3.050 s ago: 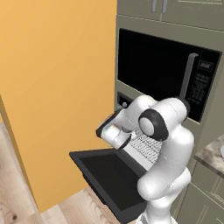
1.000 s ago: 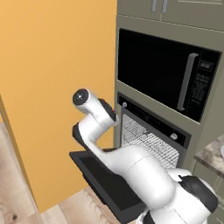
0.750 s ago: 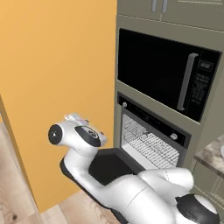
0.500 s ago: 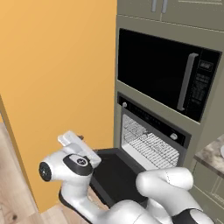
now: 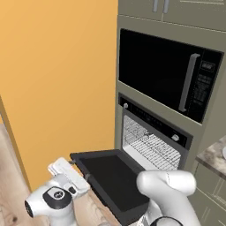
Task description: Place the fish on the top rack of the oven, and slide the tray back inside. Close the oven door.
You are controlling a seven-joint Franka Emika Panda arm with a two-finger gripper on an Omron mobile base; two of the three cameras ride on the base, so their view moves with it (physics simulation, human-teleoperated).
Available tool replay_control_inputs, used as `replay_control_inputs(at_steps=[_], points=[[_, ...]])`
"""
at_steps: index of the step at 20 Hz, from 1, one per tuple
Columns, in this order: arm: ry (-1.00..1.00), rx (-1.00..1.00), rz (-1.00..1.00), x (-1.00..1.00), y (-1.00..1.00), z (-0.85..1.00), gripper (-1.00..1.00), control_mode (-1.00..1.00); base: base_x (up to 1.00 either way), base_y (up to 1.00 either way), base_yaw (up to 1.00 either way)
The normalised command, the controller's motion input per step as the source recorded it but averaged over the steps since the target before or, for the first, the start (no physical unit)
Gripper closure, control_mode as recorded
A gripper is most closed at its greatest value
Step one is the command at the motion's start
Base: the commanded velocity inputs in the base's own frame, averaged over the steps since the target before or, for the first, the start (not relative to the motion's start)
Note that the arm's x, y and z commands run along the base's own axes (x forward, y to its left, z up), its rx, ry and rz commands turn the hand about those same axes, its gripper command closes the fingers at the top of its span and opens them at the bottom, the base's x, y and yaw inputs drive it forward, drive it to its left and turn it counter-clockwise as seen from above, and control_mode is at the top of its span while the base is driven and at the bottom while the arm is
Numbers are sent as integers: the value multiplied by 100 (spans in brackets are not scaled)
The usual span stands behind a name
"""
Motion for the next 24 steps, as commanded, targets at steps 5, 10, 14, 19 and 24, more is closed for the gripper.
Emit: replay_control_inputs(at_steps=[5,10,14,19,24], points=[[-8,-13,-24,-9,66,-100,-100,-100,0,0,0],[-2,-13,-25,4,46,-100,-100,-100,0,0,0],[0,-9,-21,30,31,-100,-100,-100,0,0,0],[0,-3,-12,49,23,-100,-100,-100,0,0,0],[0,0,0,33,17,-100,-100,-100,0,0,0]])
